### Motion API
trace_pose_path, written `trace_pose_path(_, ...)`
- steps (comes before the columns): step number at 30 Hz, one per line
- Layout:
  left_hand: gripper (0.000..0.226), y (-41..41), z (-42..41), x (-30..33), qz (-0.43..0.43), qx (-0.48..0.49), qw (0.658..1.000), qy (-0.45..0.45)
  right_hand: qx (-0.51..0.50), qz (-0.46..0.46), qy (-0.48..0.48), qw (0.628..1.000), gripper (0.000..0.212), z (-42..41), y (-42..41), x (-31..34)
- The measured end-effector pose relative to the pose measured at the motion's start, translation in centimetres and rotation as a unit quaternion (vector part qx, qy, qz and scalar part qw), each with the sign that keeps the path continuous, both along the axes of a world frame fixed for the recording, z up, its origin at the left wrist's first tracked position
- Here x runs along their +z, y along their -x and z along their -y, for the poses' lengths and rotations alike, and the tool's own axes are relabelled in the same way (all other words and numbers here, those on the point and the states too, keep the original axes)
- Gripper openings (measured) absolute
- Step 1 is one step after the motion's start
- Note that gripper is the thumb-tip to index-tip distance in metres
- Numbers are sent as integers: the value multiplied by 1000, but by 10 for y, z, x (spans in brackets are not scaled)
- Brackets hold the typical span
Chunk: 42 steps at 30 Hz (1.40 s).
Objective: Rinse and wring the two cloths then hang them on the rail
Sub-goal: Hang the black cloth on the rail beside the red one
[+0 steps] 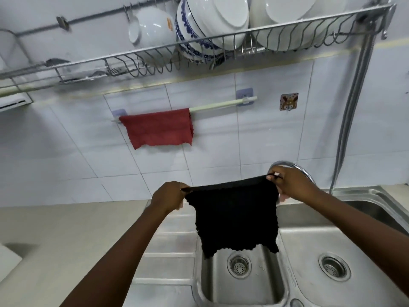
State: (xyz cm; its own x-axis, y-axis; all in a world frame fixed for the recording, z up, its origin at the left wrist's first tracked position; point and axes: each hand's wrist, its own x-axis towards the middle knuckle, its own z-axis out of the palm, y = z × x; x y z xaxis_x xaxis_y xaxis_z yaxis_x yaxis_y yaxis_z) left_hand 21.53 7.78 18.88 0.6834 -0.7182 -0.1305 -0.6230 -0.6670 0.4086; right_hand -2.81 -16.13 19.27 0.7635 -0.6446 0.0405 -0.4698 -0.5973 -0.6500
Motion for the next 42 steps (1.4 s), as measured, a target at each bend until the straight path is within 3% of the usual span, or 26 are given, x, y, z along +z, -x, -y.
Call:
trace_pose_path(3, 24, -16, 6, 41, -150, 51, 971, 181, -20, 120, -204, 971, 13, 7, -24, 37)
trace_pose_path(5, 23, -28, 12, 69, -199, 96, 942, 253, -23, 188, -266, 945, 15, 11, -41, 64)
trace_pose_path(11, 13, -68, 36, 130, -330, 177, 834, 405, -30, 289, -252, 923, 8, 20, -101, 131)
trace_pose_path(16, 27, -97, 61, 176, -408, 150, 763, 478, -58, 366, -195, 908, 22, 42, -147, 164)
trace_pose_path(19, 30, -116, 77, 198, -372, 105, 777, 498, -59, 389, -171, 903, 30, 57, -168, 184)
trace_pose_path(22, 37, -136, 90, 207, -258, 48, 839, 477, -12, 350, -117, 929, 27, 74, -188, 193)
trace_pose_path(25, 41, -151, 101, 196, -88, -39, 925, 367, 76, 186, 80, 976, 13, 93, -200, 175)
trace_pose_path(27, 40, -164, 109, 183, -35, -83, 956, 279, 107, 109, 164, 975, 18, 102, -203, 164)
trace_pose_path(29, 39, -178, 112, 178, 18, -78, 976, 201, 140, 89, 208, 964, 14, 109, -210, 159)
trace_pose_path(31, 35, -195, 115, 174, 67, -74, 981, 169, 148, 77, 245, 955, 11, 110, -220, 157)
trace_pose_path(35, 18, -221, 128, 176, 171, -33, 971, 164, 29, 65, 396, 916, 24, 114, -244, 159)
trace_pose_path(37, 12, -220, 137, 177, 180, 9, 958, 225, -20, 35, 380, 924, 27, 114, -249, 163)
trace_pose_path(39, 16, -218, 147, 174, 198, 48, 935, 289, -52, 60, 320, 944, 23, 115, -248, 164)
trace_pose_path(42, 12, -217, 155, 168, 220, 25, 937, 270, -57, 140, 301, 941, 19, 118, -248, 158)
